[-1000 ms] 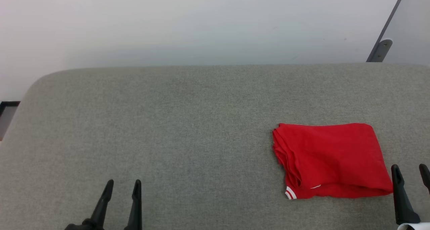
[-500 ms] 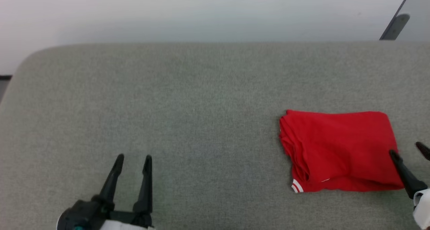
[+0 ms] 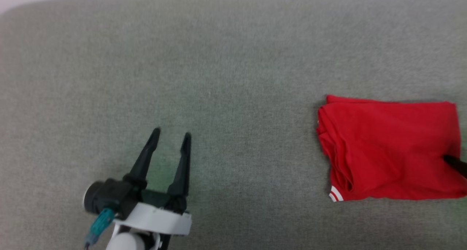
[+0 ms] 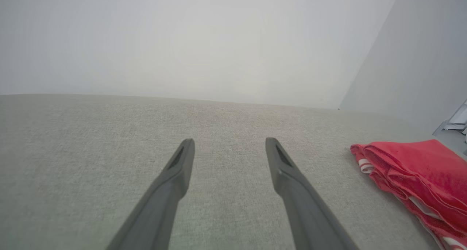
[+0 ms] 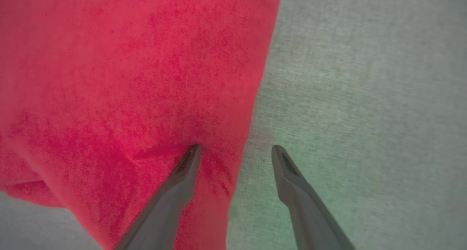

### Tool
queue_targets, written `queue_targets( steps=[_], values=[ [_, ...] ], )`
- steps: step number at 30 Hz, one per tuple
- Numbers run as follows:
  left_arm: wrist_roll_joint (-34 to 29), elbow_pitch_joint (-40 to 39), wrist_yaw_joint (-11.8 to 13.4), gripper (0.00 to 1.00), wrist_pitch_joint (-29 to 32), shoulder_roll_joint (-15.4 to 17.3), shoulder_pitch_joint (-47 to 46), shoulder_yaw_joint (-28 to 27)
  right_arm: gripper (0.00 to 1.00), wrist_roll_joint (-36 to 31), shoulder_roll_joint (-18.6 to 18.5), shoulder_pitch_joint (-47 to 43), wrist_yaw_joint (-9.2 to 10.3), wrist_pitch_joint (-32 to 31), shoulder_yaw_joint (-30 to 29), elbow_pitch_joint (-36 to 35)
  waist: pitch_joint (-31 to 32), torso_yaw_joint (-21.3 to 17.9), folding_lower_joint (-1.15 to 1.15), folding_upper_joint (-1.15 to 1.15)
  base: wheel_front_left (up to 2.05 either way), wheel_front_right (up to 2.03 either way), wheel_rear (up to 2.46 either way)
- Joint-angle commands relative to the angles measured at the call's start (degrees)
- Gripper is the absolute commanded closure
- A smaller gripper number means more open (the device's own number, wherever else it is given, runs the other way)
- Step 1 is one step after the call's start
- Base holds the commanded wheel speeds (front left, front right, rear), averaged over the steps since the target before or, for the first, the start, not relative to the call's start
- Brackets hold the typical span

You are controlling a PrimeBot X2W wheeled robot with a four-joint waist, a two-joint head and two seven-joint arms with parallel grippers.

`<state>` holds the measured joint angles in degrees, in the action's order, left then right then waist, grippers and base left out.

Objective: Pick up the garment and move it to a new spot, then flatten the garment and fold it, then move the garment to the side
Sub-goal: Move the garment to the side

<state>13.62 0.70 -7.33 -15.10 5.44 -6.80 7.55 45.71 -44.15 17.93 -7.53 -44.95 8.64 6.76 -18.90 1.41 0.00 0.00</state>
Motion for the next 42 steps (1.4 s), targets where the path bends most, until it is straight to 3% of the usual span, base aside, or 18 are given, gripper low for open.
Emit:
queue_targets(
  steps=[1,8,9,10,11,12,23,31,42],
  values=[
    [0.1,0.4,-0.2,0.00,0.0,0.4,-1.9,0.9,0.00,0.1,1.4,1.7,0.09,-0.4,0.8,1.3,-3.3,0.9,0.00,0.00,0.00,0.00,0.00],
    [0.0,1.7,-0.2,0.00,0.0,1.7,-6.3,3.2,0.00,0.5,4.5,3.3,0.09,0.5,6.0,4.8,-5.6,0.8,0.00,0.00,0.00,0.00,0.00],
    [-0.1,1.9,-0.2,0.00,0.0,1.9,-6.7,3.4,0.40,0.9,4.9,3.5,0.09,1.2,6.6,4.8,-5.7,0.4,0.00,0.00,0.00,0.00,0.00],
    [-0.1,2.1,-0.2,0.00,0.0,2.2,-7.2,3.6,0.69,1.3,5.2,3.6,0.09,2.3,6.8,4.7,-5.8,-0.1,0.00,0.00,0.00,0.00,0.00],
    [-0.1,2.2,-0.2,0.00,0.0,2.6,-7.6,3.8,0.88,2.0,5.7,3.9,0.08,3.2,6.8,4.8,-5.9,-0.6,0.00,0.00,0.00,0.00,0.00],
    [0.1,2.3,-0.2,0.00,0.0,2.9,-8.1,4.1,1.00,2.2,5.9,4.4,0.06,4.5,6.4,4.9,-5.9,-1.3,0.00,0.00,0.00,0.00,0.00],
    [-0.8,1.6,-0.2,0.00,0.0,8.0,-15.3,6.7,1.00,4.6,3.4,8.4,0.11,14.9,2.7,7.6,-8.5,-11.2,0.00,0.00,0.00,0.00,0.00],
    [-2.1,3.0,-0.2,0.00,0.0,12.7,-29.1,15.7,1.00,6.0,2.2,11.6,0.10,25.0,-3.0,14.8,-13.6,-18.4,0.00,0.00,0.00,0.00,0.00],
    [-0.5,7.3,-0.2,0.00,0.0,15.4,-50.9,26.6,1.00,-0.2,0.5,26.0,0.09,34.6,-3.4,29.9,-21.1,-21.0,0.00,0.00,0.00,0.00,0.00]
  ],
)
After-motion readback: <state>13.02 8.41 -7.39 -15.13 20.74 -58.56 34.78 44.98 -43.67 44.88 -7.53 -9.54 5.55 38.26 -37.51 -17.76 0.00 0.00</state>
